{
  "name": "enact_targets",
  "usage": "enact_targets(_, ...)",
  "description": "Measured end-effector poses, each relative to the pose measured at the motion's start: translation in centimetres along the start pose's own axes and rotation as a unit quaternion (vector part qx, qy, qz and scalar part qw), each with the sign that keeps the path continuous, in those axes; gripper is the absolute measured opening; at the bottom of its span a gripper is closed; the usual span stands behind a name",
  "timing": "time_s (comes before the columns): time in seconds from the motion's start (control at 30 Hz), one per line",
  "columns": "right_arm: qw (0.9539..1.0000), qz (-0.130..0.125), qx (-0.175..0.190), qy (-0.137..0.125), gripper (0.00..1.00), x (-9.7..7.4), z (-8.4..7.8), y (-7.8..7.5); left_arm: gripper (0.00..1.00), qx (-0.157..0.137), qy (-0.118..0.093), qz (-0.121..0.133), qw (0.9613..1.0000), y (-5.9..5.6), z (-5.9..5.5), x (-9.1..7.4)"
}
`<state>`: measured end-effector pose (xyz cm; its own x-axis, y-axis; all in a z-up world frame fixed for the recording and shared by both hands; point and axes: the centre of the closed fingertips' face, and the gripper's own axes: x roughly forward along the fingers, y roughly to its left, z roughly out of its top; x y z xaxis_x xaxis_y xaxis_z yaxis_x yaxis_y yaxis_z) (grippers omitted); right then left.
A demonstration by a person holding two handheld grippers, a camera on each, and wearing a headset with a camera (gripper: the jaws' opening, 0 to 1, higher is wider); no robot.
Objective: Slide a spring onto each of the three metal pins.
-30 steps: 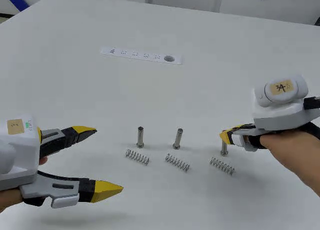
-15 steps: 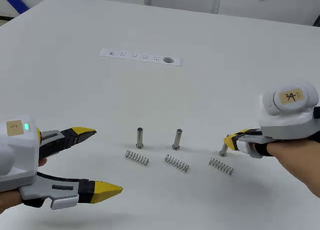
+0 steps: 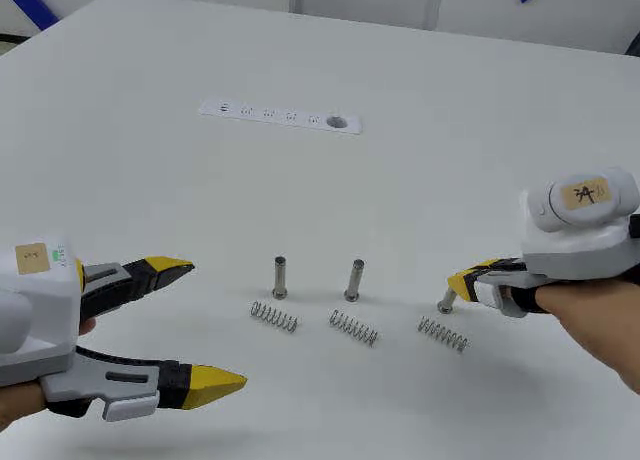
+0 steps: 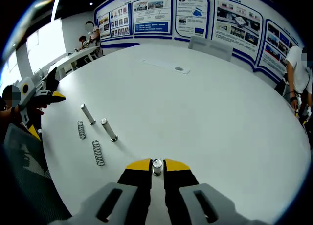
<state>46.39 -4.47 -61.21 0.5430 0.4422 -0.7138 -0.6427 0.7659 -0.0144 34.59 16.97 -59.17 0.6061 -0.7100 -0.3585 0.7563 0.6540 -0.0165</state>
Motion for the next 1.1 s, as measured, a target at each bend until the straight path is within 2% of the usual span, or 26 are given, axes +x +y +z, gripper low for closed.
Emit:
enact_targets(0.27,1.0000,0.002,-0.006,-0.005,0.11,-0.3,0.2,0.3,0.84,0.000,0.001,-0.001,1.0000,0.1,0.0,0.0)
enact_targets(0.67,0.9997,0.006,-0.011,-0.021,0.15,-1.9,0.0,0.9,0.84,0.003,0.002,-0.002,1.0000,-0.1,0.1,0.0)
enact_targets(1.0,0.9995,0.021,-0.021,-0.011,0.16,-2.6,-2.4,1.0,0.84,0.005,0.003,-0.003,1.0000,-0.2,0.2,-0.1)
enact_targets(1.1,0.9991,0.032,-0.027,-0.010,0.16,-2.7,-2.9,1.5,0.84,0.006,0.004,-0.003,1.0000,-0.2,0.2,-0.1)
